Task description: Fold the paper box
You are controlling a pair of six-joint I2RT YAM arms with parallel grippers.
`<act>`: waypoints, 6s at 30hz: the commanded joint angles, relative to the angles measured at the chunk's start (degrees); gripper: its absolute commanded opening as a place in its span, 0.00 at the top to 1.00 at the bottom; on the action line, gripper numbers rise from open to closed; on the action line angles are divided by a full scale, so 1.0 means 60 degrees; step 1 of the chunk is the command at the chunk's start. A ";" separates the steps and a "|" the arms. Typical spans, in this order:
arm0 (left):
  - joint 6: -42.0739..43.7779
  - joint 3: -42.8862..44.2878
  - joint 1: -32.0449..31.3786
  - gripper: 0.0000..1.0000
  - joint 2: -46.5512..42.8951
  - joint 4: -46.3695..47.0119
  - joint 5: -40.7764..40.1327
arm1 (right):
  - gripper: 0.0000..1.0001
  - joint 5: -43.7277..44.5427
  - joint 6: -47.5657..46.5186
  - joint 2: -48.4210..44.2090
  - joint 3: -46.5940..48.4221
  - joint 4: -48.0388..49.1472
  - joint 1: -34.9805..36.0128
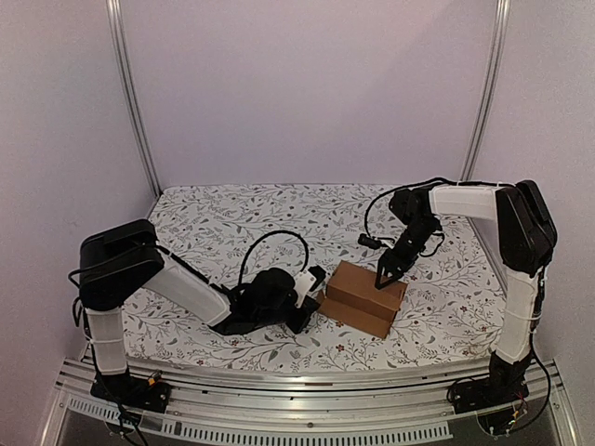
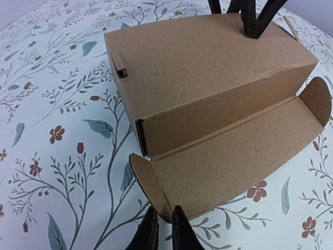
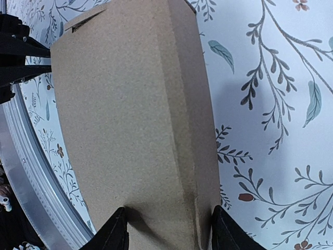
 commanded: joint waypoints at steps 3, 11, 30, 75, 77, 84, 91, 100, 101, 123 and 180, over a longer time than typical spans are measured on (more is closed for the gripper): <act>0.0058 -0.0011 0.0036 0.91 -0.0200 0.0140 0.0093 | 0.48 0.0758 -0.0137 0.0502 -0.0192 -0.0037 0.0000; 0.0116 0.0538 0.0036 0.97 0.0069 -0.0204 0.0138 | 0.49 0.0743 -0.0148 0.0483 -0.0192 -0.0046 -0.0011; -0.0308 0.0163 0.0065 1.00 -0.0381 -0.0141 -0.0428 | 0.50 0.0700 -0.0214 0.0650 -0.0120 -0.0170 0.0001; -0.0555 0.0907 0.0336 1.00 0.0010 -0.0794 -0.0143 | 0.51 0.0430 -0.0397 0.0552 -0.0148 -0.0259 0.0037; -0.0585 0.0957 0.0354 1.00 0.0028 -0.0859 -0.0120 | 0.51 0.0435 -0.0435 0.0552 -0.0148 -0.0268 0.0054; -0.0742 0.1560 0.0486 1.00 0.0000 -0.1684 0.0030 | 0.51 0.0333 -0.0638 0.0435 -0.0192 -0.0288 0.0175; -0.0820 0.1964 0.0576 1.00 0.0047 -0.2078 0.0171 | 0.51 0.0421 -0.0758 0.0387 -0.0206 -0.0307 0.0347; -0.0896 0.2256 0.0680 1.00 0.0206 -0.2255 0.0266 | 0.51 0.0422 -0.0739 0.0485 -0.0127 -0.0401 0.0378; -0.0892 0.2229 0.0669 1.00 0.0147 -0.2255 0.0266 | 0.52 0.0432 -0.0698 0.0498 -0.0112 -0.0396 0.0369; 0.0030 0.3007 -0.2150 0.53 0.0055 -0.2492 0.0370 | 0.47 -0.0169 -0.0377 0.0353 0.0058 -0.0577 -0.0461; -0.0685 0.6894 -0.2173 1.00 0.3424 -0.4202 0.0191 | 0.49 -0.0354 -0.0093 0.0547 -0.0016 -0.0631 -0.0795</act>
